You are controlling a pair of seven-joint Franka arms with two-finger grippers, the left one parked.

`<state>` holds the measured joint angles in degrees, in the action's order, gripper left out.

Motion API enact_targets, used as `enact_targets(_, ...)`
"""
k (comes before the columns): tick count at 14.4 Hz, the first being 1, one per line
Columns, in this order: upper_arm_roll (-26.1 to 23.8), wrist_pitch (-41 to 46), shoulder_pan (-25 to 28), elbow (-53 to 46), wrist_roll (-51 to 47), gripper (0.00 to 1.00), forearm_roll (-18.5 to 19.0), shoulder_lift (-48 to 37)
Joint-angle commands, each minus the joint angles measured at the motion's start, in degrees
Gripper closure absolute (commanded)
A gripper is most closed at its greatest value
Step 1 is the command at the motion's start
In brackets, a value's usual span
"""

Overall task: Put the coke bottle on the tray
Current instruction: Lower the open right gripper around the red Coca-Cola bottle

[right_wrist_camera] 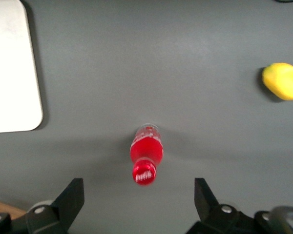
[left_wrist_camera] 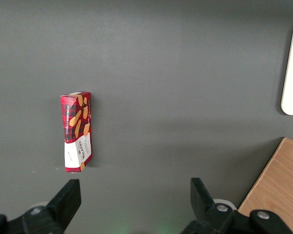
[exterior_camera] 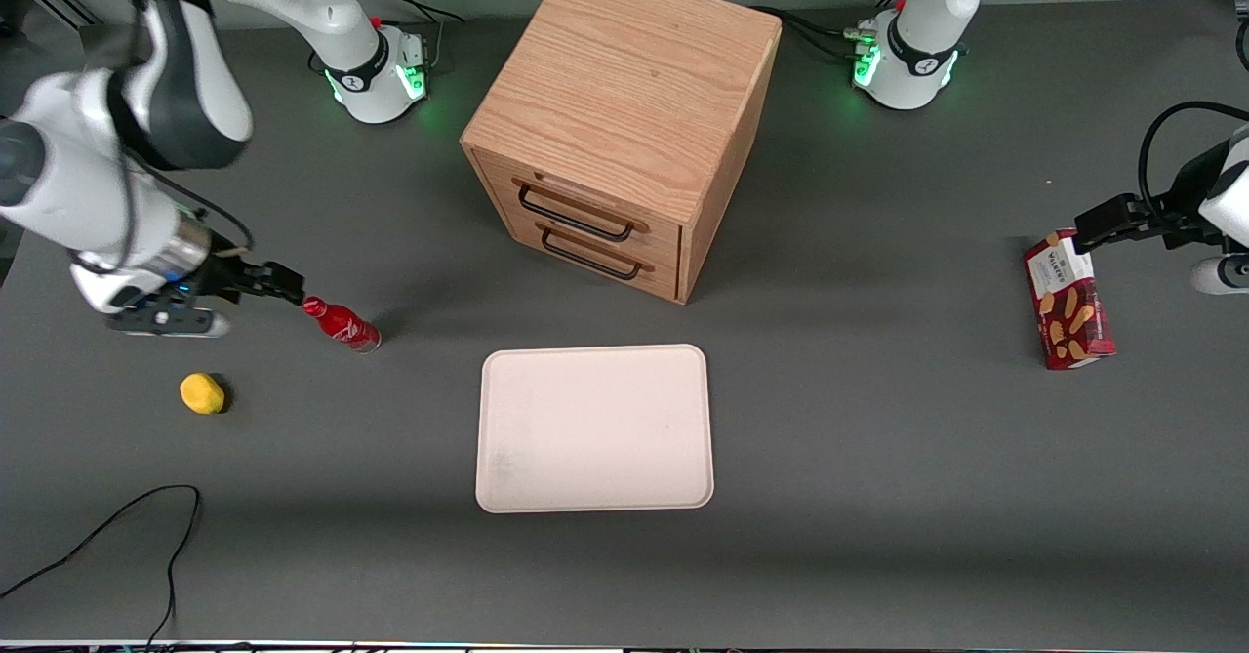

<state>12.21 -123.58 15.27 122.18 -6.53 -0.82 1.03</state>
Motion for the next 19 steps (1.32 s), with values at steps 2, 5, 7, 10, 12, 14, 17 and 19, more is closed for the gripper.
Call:
enact_targets(2, -0.61, -8.43, 0.46, 5.61, 0.55, 0.00, 0.29, 1.69)
enact_targets(5, -1.14, -10.10, 0.46, 6.31, 0.64, 0.00, 0.29, 4.24)
enact_targets(7, -1.40, -12.46, 0.46, 8.06, 0.73, 0.00, 0.29, 4.34)
enact_targets(10, -1.40, -14.85, 0.38, 8.86, 1.77, 0.00, 0.29, 5.48)
enact_targets(12, -1.40, -15.03, 0.38, 8.86, 2.57, 0.00, 0.29, 5.83)
enact_targets(14, -1.40, -14.85, 0.29, 8.78, 3.88, 0.14, 0.29, 5.83)
enact_targets(17, -1.32, -13.98, 0.20, 8.69, 5.30, 0.44, 0.29, 5.83)
enact_targets(19, -1.32, -13.09, 0.20, 8.51, 5.30, 0.57, 0.29, 5.66)
